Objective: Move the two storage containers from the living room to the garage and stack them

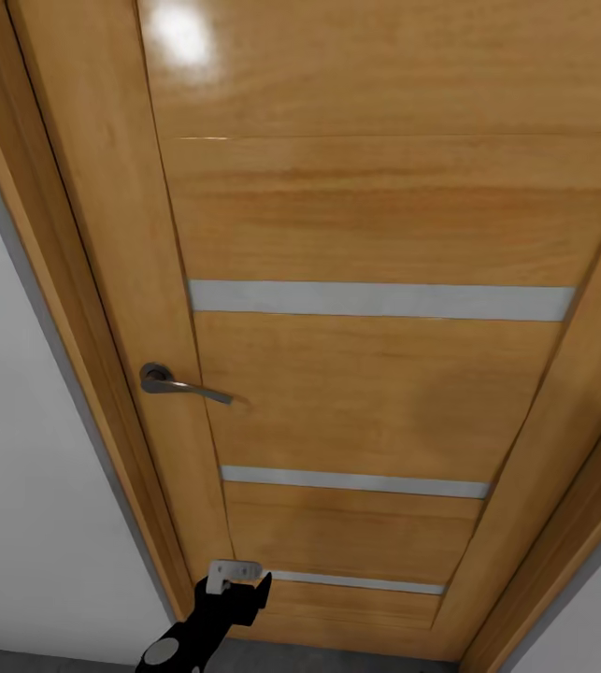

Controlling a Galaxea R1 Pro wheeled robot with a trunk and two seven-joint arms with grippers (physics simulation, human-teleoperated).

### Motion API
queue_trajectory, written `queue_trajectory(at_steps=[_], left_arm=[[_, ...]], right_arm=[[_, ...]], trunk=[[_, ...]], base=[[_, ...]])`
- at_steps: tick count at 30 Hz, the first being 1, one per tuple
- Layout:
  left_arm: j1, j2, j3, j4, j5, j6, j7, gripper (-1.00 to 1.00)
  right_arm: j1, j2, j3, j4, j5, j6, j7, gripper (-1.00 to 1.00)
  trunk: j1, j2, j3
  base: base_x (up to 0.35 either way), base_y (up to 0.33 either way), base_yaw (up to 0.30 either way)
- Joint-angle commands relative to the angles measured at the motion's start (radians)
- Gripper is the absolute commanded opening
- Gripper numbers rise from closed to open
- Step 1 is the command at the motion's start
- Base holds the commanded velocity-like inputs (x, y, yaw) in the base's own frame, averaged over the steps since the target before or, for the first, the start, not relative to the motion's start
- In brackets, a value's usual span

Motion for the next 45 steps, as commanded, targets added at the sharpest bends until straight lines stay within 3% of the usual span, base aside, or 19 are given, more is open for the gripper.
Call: queue_trajectory(at_steps=[1, 12, 39, 45], left_arm=[[-0.001, 0.0, 0.001, -0.001, 0.001, 0.007, -0.003, 1.0], [-0.002, 0.003, 0.001, 0.0, 0.001, 0.009, -0.004, 1.0], [-0.004, 0.001, 0.0, -0.055, 0.001, 0.009, -0.005, 1.0], [-0.042, 0.001, 0.0, -0.055, 0.0, 0.011, -0.078, 1.0]], right_arm=[[-0.001, 0.0, 0.006, 0.001, 0.0, -0.002, -0.006, 1.0], [-0.001, 0.0, 0.006, 0.001, 0.0, -0.002, -0.006, 1.0], [-0.001, 0.001, 0.006, 0.001, 0.0, -0.002, -0.006, 1.0], [-0.001, 0.001, 0.006, 0.001, 0.0, -0.002, -0.006, 1.0]], trunk=[[0.0, -0.001, -0.002], [0.0, -0.001, -0.014], [0.0, -0.001, -0.015], [0.0, -0.001, -0.015]], base=[[0.0, 0.0, 0.052], [0.0, 0.0, 0.052], [0.097, 0.0, 0.001], [0.109, 0.0, 0.0]])
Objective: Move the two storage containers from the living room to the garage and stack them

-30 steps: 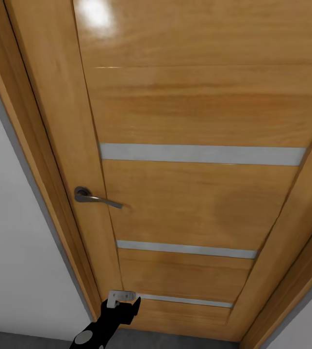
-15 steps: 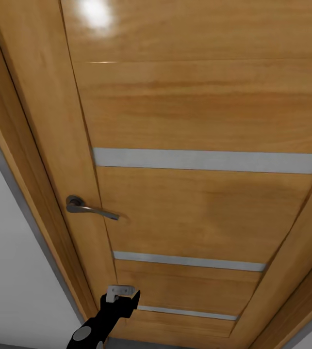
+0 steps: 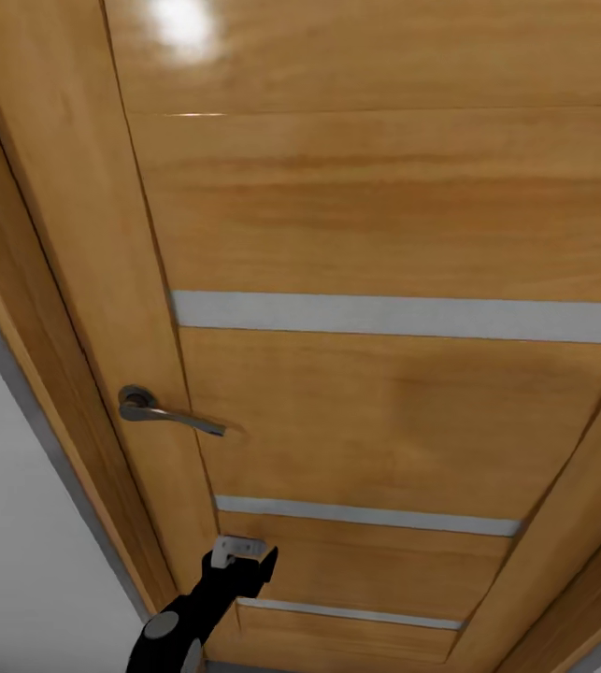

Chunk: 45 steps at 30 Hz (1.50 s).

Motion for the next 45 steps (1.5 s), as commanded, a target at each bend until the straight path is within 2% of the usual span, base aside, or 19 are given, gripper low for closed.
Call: queue_trajectory(at_steps=[1, 13, 20, 23, 27, 29, 32, 41, 45], left_arm=[[-0.018, -0.001, 0.001, 0.0, 0.001, 0.008, -0.02, 1.0], [-0.145, -0.002, 0.002, 0.009, 0.0, 0.021, -0.046, 1.0], [-0.228, -0.002, 0.003, 0.023, 0.0, 0.086, -0.045, 1.0], [-0.297, -0.004, 0.004, 0.088, 0.007, 0.102, -0.045, 1.0], [-0.331, -0.009, 0.003, 0.152, 0.054, 0.106, -0.045, 1.0], [-0.376, -0.012, 0.004, 0.212, 0.089, 0.106, -0.045, 1.0], [-0.418, -0.015, 0.004, 0.275, 0.106, 0.106, -0.044, 1.0], [-0.532, -0.019, 0.004, 0.412, 0.117, 0.106, -0.043, 1.0], [-0.602, -0.027, 0.004, 0.493, 0.123, 0.104, -0.043, 1.0]], right_arm=[[-0.001, 0.0, 0.006, 0.001, 0.0, -0.002, -0.007, 1.0], [-0.001, 0.0, 0.006, 0.001, 0.0, -0.002, -0.007, 1.0], [-0.001, 0.0, 0.006, 0.001, 0.0, -0.002, -0.007, 1.0], [-0.001, 0.0, 0.006, 0.001, 0.0, -0.002, -0.007, 1.0], [-0.001, 0.0, 0.006, 0.001, 0.0, -0.002, -0.007, 1.0], [-0.001, 0.0, 0.006, 0.001, 0.0, -0.002, -0.006, 1.0], [-0.001, 0.0, 0.006, 0.001, 0.0, -0.002, -0.006, 1.0], [-0.001, -0.001, 0.006, 0.001, 0.0, -0.002, -0.006, 1.0], [-0.001, -0.001, 0.006, 0.001, 0.0, -0.002, -0.006, 1.0]], trunk=[[0.0, -0.001, -0.001], [0.0, -0.001, -0.001], [0.0, -0.001, -0.001], [0.0, -0.001, -0.001], [0.0, -0.001, -0.001], [0.0, -0.001, -0.001], [0.0, -0.001, -0.001], [0.0, -0.001, -0.001], [0.0, -0.001, -0.001]], base=[[0.031, 0.0, 0.0], [0.008, 0.0, 0.0], [0.0, 0.0, 0.0], [0.0, 0.0, 0.0], [0.0, 0.0, 0.0], [0.0, 0.0, 0.0], [0.0, 0.0, 0.0], [0.0, 0.0, 0.0], [0.0, 0.0, 0.0]])
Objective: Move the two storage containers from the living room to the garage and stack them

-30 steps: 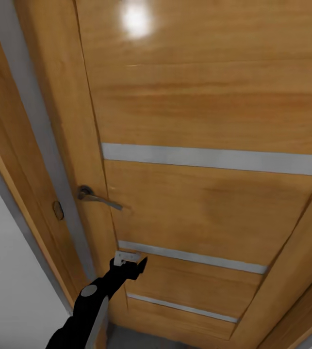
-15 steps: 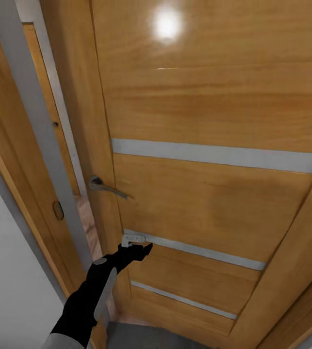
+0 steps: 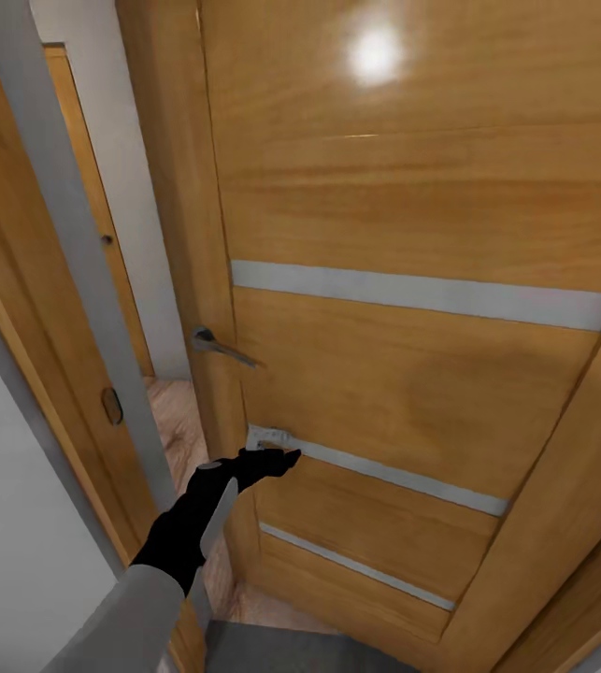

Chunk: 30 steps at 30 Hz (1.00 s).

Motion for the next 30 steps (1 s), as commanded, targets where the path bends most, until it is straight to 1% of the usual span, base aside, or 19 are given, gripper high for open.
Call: queue_trajectory(at_steps=[1, 2, 5, 8, 9, 11, 12, 14, 15, 17, 18, 20, 21, 23, 24, 25, 26, 29, 30], left_arm=[[-0.011, -0.001, 0.0, 0.01, 0.016, 0.007, 0.001, 1.0], [-0.019, -0.002, 0.0, 0.02, 0.02, 0.007, 0.002, 1.0], [-0.043, -0.003, 0.001, 0.055, 0.052, -0.003, 0.001, 1.0], [-0.048, 0.001, 0.008, 0.067, 0.065, -0.079, -0.001, 1.0], [-0.049, 0.008, 0.011, 0.091, 0.068, -0.144, -0.002, 1.0], [-0.05, 0.017, 0.012, 0.15, 0.071, -0.212, -0.004, 1.0], [-0.05, 0.025, 0.014, 0.24, 0.072, -0.284, -0.005, 1.0], [-0.051, 0.03, 0.015, 0.351, 0.073, -0.37, -0.009, 1.0], [-0.051, 0.039, 0.015, 0.472, 0.074, -0.466, -0.011, 1.0], [-0.051, 0.047, 0.015, 0.595, 0.074, -0.566, -0.013, 1.0], [-0.051, 0.056, 0.015, 0.693, 0.074, -0.656, -0.014, 1.0], [-0.05, 0.067, 0.016, 0.753, 0.074, -0.727, -0.015, 1.0], [-0.047, 0.08, 0.016, 0.791, 0.074, -0.777, -0.016, 1.0], [-0.037, 0.093, 0.016, 0.815, 0.074, -0.814, -0.022, 1.0], [-0.003, 0.108, 0.016, 0.837, 0.074, -0.866, -0.054, 1.0], [0.011, 0.111, 0.016, 0.841, 0.074, -0.885, -0.071, 1.0], [0.033, 0.115, 0.016, 0.847, 0.074, -0.929, -0.109, 1.0], [0.061, 0.12, 0.016, 0.854, 0.074, -1.002, -0.177, 1.0], [0.066, 0.121, 0.016, 0.855, 0.074, -1.014, -0.188, 1.0]], right_arm=[[-0.001, 0.0, 0.006, 0.001, 0.0, -0.002, -0.007, 1.0], [-0.001, 0.0, 0.006, 0.001, 0.0, -0.002, -0.007, 1.0], [-0.001, -0.001, 0.006, 0.001, 0.0, -0.002, -0.006, 1.0], [-0.001, -0.002, 0.005, 0.001, 0.0, -0.002, -0.006, 1.0], [-0.001, -0.002, 0.005, 0.001, -0.001, -0.002, -0.006, 1.0], [-0.001, -0.003, 0.005, 0.001, -0.001, -0.002, -0.007, 1.0], [-0.001, -0.003, 0.004, 0.001, -0.001, -0.002, -0.007, 1.0], [-0.001, -0.003, 0.004, 0.001, -0.001, -0.002, -0.007, 1.0], [-0.001, -0.003, 0.004, 0.001, -0.001, -0.002, -0.007, 1.0], [-0.001, -0.003, 0.004, 0.001, -0.001, -0.002, -0.007, 1.0], [-0.001, -0.003, 0.003, 0.001, -0.001, -0.002, -0.007, 1.0], [-0.001, -0.003, 0.003, 0.001, -0.001, -0.002, -0.007, 1.0], [-0.001, -0.003, 0.003, 0.001, -0.001, -0.003, -0.007, 1.0], [-0.001, -0.003, 0.003, 0.001, -0.001, -0.003, -0.007, 1.0], [-0.001, -0.003, 0.003, 0.001, -0.001, -0.003, -0.007, 1.0], [-0.001, -0.003, 0.003, 0.001, -0.001, -0.003, -0.007, 1.0], [-0.001, -0.003, 0.003, 0.001, -0.001, -0.003, -0.007, 1.0], [-0.001, -0.003, 0.003, 0.001, -0.001, -0.003, -0.007, 1.0], [-0.001, -0.003, 0.003, 0.001, -0.001, -0.003, -0.007, 1.0]], trunk=[[0.0, -0.001, -0.001], [0.0, -0.001, -0.001], [0.0, -0.001, -0.001], [0.0, -0.001, -0.001], [0.0, -0.001, -0.001], [0.0, -0.001, -0.001], [0.0, -0.001, -0.001], [0.0, -0.001, -0.001], [0.0, -0.001, -0.001], [0.0, -0.001, -0.001], [0.0, -0.001, -0.001], [0.0, -0.001, -0.001], [0.0, -0.001, -0.001], [0.0, -0.001, -0.001], [0.0, -0.001, -0.001], [0.0, -0.001, -0.001], [0.0, -0.001, -0.001], [0.0, -0.001, -0.001], [0.0, -0.001, -0.001]], base=[[0.0, 0.0, 0.0], [0.0, 0.0, 0.0], [0.0, 0.0, 0.0], [0.0, 0.0, 0.0], [0.0, 0.0, 0.0], [0.0, 0.0, 0.0], [0.0, 0.0, 0.0], [0.0, 0.0, 0.0], [0.0, 0.0, 0.0], [0.0, 0.0, 0.0], [0.0, 0.0, 0.0], [0.0, 0.0, 0.0], [0.0, 0.0, 0.0], [0.0, 0.0, 0.0], [0.0, 0.0, 0.0], [0.0, 0.0, 0.0], [0.0, 0.0, 0.0], [0.0, 0.0, 0.0], [0.0, 0.0, 0.0]])
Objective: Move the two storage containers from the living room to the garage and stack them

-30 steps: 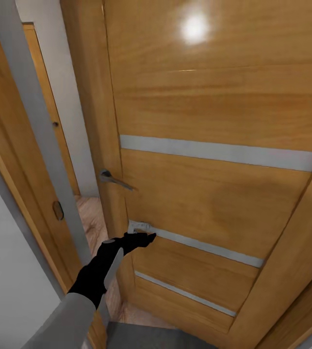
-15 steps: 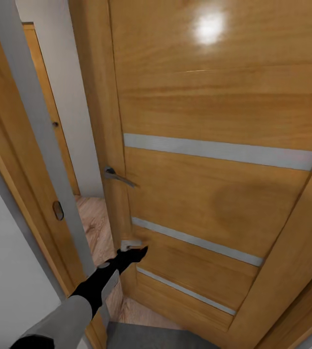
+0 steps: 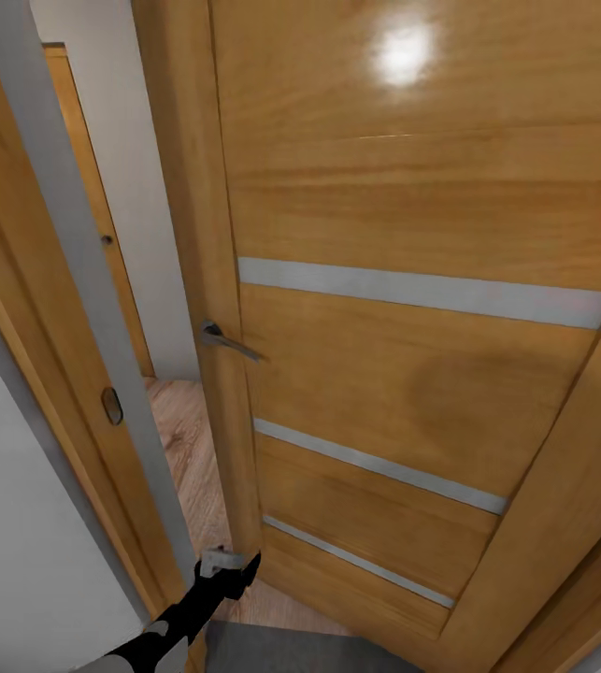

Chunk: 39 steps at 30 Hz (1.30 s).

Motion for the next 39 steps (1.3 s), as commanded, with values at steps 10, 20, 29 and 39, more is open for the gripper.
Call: queue_trajectory(at_steps=[10, 20, 29, 39], left_arm=[[0.084, 0.001, -0.008, 0.004, 0.007, -0.097, -0.088, 1.0], [0.093, 0.002, -0.008, 0.005, 0.006, -0.119, -0.128, 1.0], [0.093, 0.003, -0.009, 0.004, 0.005, -0.116, -0.131, 1.0], [0.093, 0.001, -0.01, 0.004, 0.005, -0.113, -0.132, 1.0]], right_arm=[[-0.001, 0.0, 0.006, 0.001, 0.0, -0.002, -0.007, 1.0], [-0.001, 0.0, 0.006, 0.001, 0.0, -0.002, -0.007, 1.0], [-0.001, 0.0, 0.006, 0.002, 0.0, -0.002, -0.007, 1.0], [-0.001, 0.001, 0.007, 0.003, 0.002, -0.002, -0.007, 1.0]], trunk=[[0.0, 0.0, -0.001], [0.0, 0.0, -0.001], [0.0, 0.0, -0.001], [0.0, 0.0, -0.001]], base=[[0.0, 0.0, 0.0], [0.0, 0.0, 0.0], [0.001, 0.0, 0.0], [0.223, 0.0, 0.0]])
